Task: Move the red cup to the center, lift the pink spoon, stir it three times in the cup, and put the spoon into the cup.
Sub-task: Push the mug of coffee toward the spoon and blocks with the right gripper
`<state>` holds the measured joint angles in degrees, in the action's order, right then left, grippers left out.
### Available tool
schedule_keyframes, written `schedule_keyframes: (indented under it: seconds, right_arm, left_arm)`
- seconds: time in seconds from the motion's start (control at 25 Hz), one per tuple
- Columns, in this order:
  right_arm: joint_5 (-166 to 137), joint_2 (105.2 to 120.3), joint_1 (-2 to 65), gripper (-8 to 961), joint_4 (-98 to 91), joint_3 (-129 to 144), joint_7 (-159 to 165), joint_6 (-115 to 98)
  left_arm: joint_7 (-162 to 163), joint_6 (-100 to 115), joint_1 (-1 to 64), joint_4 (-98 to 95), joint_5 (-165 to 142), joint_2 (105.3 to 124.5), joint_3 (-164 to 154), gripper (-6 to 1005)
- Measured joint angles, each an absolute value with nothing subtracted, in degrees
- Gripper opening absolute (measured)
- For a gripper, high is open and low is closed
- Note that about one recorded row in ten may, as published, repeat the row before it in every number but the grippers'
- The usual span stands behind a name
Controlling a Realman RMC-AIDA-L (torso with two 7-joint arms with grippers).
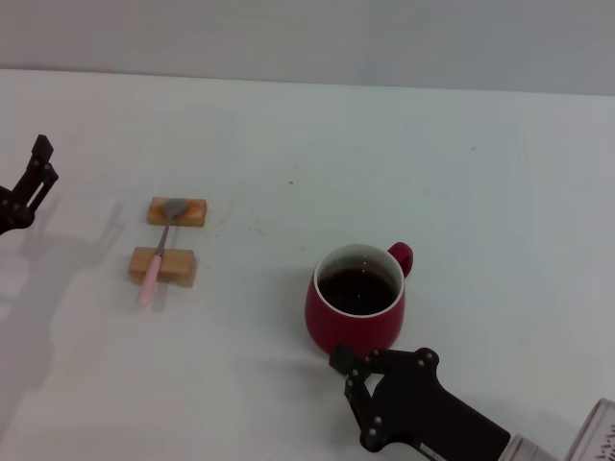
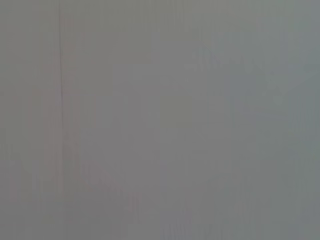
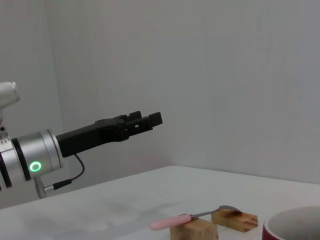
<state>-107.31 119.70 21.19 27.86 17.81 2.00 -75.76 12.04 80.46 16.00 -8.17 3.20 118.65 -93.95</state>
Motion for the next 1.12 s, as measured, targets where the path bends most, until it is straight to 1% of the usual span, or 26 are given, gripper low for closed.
schedule_keyframes:
  seconds: [1.12]
  right_arm:
    - [-107.69, 119.42, 23.33, 0, 25.73, 16.52, 7.91, -72.9]
  left_arm:
    - [12.04, 80.33, 15.81, -8.07, 3.25, 118.66, -93.95, 805]
